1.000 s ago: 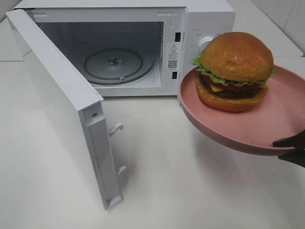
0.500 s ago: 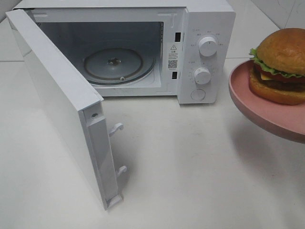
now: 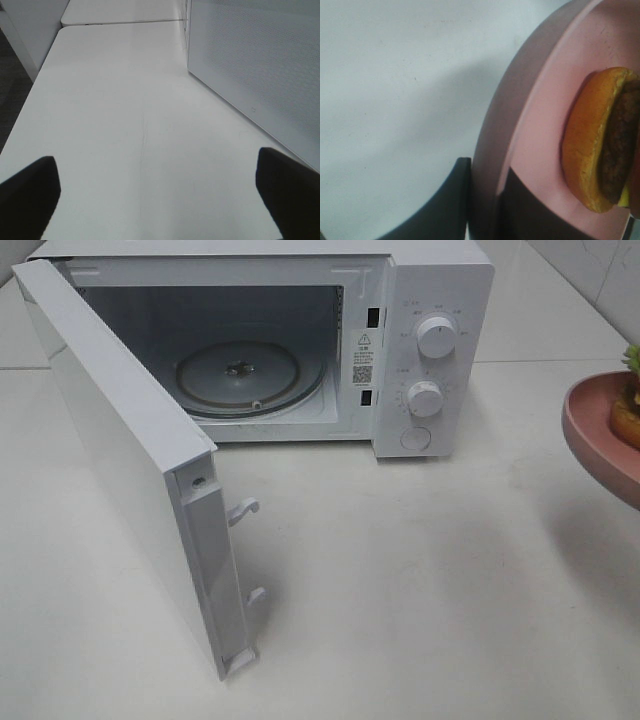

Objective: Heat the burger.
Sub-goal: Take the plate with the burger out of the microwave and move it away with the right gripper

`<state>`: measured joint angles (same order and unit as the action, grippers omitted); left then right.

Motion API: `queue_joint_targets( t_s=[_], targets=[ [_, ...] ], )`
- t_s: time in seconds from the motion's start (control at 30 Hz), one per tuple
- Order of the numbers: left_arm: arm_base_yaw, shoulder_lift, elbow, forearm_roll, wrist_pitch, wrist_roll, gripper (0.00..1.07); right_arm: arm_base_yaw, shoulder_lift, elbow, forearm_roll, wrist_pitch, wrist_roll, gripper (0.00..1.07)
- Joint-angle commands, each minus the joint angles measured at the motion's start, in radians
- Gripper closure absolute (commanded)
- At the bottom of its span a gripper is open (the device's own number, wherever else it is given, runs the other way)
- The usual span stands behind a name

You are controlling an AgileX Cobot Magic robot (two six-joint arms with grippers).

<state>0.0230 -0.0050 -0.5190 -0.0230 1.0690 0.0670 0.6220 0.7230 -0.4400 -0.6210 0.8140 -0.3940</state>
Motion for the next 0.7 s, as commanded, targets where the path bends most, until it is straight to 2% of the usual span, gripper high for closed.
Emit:
queue_joint_targets(
  t_s=[0.03,0.2,0.27,0.7],
  targets=[
    [0.001,-0.016,0.003,-0.005,0.001,0.001,0.07,-0.002,0.016,-0.009,-0.11,0.012,0.072,1.07],
    [0.001,-0.016,0.003,-0.005,0.001,0.001,0.07,-0.002,0.067,-0.009,-0.174,0.046,0.19,1.07],
    [0.001,-0.016,0.003,-0.005,0.001,0.001,0.07,-0.002,0.117,-0.009,-0.221,0.047,0.338,1.07],
    [0.001,-0.016,0.003,-0.005,0.001,0.001,0.07,-0.002,0.33,-0.009,-0.337,0.057,0.772,1.07]
  ],
)
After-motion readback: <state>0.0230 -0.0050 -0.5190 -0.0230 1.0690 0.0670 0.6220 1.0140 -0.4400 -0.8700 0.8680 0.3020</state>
